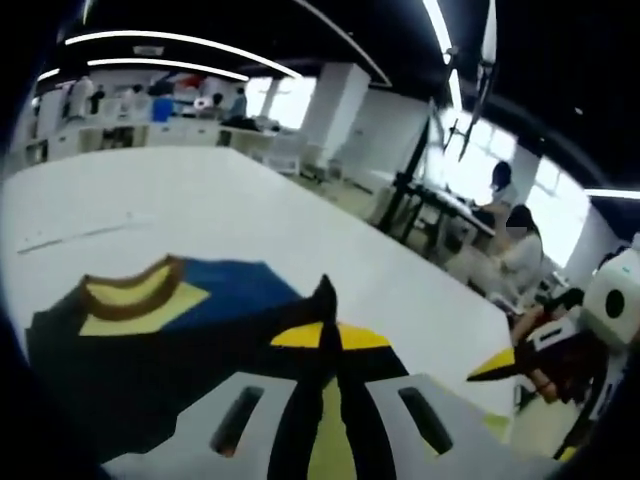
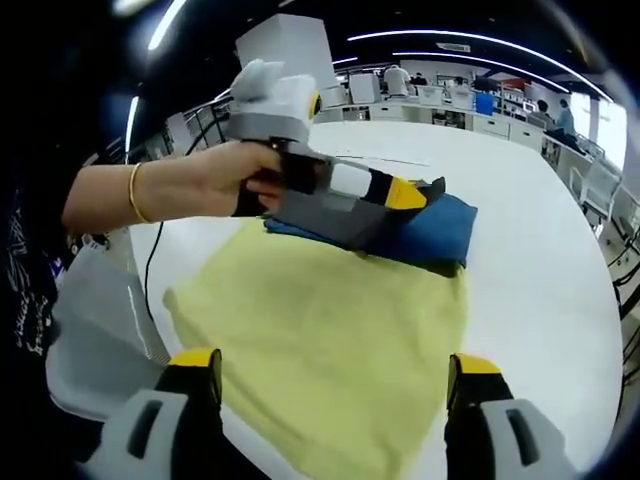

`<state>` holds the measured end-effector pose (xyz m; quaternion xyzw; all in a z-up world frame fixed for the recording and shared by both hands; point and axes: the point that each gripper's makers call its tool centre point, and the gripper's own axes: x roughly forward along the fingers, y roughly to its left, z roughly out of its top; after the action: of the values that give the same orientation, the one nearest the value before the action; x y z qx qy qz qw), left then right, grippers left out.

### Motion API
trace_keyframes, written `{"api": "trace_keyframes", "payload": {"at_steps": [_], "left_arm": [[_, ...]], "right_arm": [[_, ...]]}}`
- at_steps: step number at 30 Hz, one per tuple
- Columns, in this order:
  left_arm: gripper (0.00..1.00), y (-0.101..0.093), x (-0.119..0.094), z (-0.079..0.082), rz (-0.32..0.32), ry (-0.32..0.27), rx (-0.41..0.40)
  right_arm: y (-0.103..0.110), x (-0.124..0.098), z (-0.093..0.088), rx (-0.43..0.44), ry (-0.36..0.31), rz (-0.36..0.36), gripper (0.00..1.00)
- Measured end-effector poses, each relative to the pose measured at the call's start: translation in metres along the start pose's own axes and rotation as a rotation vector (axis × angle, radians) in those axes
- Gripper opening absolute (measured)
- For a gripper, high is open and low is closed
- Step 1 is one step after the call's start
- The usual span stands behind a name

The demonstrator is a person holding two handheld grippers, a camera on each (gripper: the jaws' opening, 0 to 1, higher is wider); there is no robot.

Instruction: Fold the garment on the visible template until the final outline fits inside the template.

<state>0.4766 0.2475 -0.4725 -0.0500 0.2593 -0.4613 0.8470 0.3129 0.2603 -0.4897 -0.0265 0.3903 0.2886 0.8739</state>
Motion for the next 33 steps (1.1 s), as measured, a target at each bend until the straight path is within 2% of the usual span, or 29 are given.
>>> {"api": "trace_keyframes", "payload": {"at_steps": [10,13,16,18,21,23,26,29,33], "left_arm": [[0.01,-0.003,0.015,-0.017,-0.023,0.041,0.013],[0.05,-0.001,0.019,-0.025,-0.018,0.063,0.012],[0.08,-0.007,0.020,-0.030,-0.043,0.081,0.028],[0.11,-0.009,0.018,-0.030,-0.048,0.083,0.033],[0.17,-0.016,0.014,-0.020,-0.065,0.044,0.080],[0.24,-0.008,0.007,-0.011,-0.025,0.028,0.171],[0.33,0.000,0.004,-0.007,-0.005,0.015,0.140],[0.33,0.017,0.003,-0.012,0.036,0.033,0.109],[0.32,0.023,0.003,-0.021,0.036,0.052,0.066]], "right_arm": [[0.000,0.003,-0.004,0.008,0.009,0.000,0.94],[-0.001,0.003,-0.004,0.011,0.007,-0.005,0.94],[-0.003,0.002,-0.004,0.016,0.003,-0.010,0.94],[-0.003,0.001,-0.005,0.017,0.005,-0.011,0.94],[-0.004,0.001,-0.006,0.018,0.007,-0.012,0.94],[-0.003,0.002,-0.007,0.016,0.010,-0.010,0.94],[-0.001,0.004,-0.006,0.013,0.012,-0.003,0.94],[0.001,0.006,-0.004,0.010,0.008,0.003,0.94],[0.002,0.006,-0.001,0.004,0.000,0.008,0.94]]}}
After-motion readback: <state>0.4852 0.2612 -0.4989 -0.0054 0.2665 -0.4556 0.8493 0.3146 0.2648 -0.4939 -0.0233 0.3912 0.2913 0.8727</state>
